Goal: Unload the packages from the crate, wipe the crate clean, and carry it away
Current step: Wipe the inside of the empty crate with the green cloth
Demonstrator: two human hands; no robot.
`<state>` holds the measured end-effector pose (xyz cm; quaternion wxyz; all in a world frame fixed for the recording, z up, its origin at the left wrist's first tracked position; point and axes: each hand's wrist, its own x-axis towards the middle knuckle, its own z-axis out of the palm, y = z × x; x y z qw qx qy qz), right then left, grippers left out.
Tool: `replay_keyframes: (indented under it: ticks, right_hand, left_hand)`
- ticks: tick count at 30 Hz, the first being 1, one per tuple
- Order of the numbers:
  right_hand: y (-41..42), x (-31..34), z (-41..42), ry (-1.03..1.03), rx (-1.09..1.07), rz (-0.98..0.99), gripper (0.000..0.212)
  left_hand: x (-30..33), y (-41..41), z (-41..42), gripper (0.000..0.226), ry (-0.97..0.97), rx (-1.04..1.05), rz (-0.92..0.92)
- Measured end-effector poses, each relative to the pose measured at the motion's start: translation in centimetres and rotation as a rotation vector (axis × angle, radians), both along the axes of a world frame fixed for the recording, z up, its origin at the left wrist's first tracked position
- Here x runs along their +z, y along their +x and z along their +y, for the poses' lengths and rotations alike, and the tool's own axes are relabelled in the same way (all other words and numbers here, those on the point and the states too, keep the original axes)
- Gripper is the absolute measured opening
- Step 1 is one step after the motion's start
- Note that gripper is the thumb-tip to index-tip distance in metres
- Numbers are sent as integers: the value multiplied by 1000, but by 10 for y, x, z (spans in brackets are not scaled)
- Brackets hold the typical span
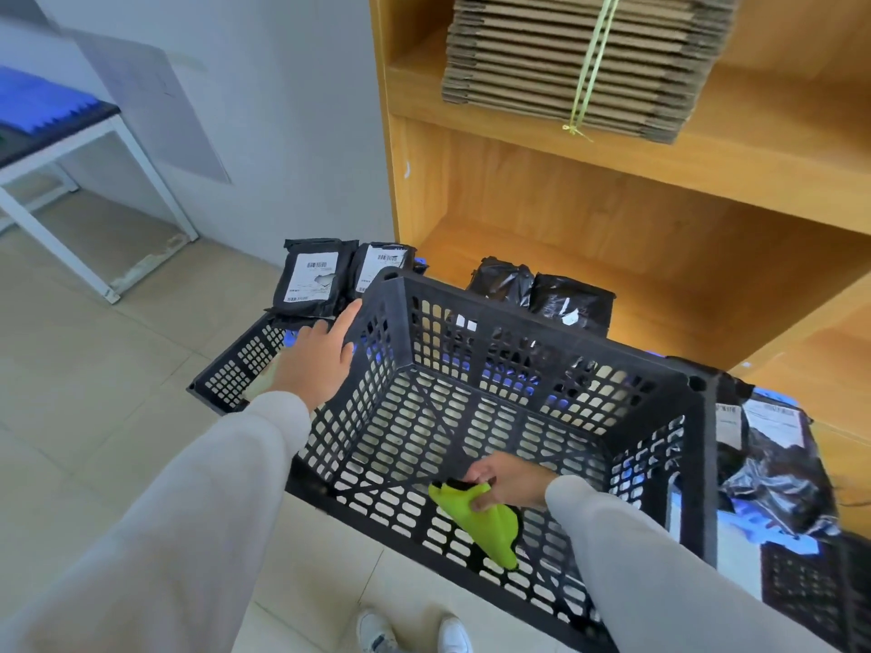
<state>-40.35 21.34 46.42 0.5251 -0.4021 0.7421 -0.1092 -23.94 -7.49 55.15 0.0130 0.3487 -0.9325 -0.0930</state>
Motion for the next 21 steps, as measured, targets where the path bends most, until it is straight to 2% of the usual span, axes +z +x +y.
replay_keyframes:
  ticks: [3,5,6,8,11,12,14,15,18,21]
  right_hand:
    - [-5,10,-3,-81,-127,11,49]
    - [-9,18,-5,-134,-254,21,49]
    - [-13,19,-6,-159,-319,30,50]
    - [-19,24,-9,-198,-436,37,53]
    - [-28,30,-12,-256,-677,-8,56]
    - [-31,32,-12,-294,-756,-25,48]
    - [-34,38,-9,-369,-912,-49,20]
    - [-36,42,-7,-399,-978,-61,14]
    - [-40,45,0,-479,-1126,-130,16]
    - [-41,51,10,-498,-1202,-282,24]
  left_hand:
    - [6,-13,13,75,-54,9,3]
    - [12,-21,25,80,-173,-36,25]
    - [13,-26,32,78,-215,-84,47]
    - [12,-38,49,64,-177,-199,118]
    - [5,-63,79,38,132,-291,143]
    - [3,-72,88,35,255,-293,111]
    - [-3,-92,102,30,477,-256,56]
    - [-6,-101,109,28,559,-243,39]
    - [-14,-125,128,23,719,-248,13]
    - [-22,-142,143,38,831,-247,-22]
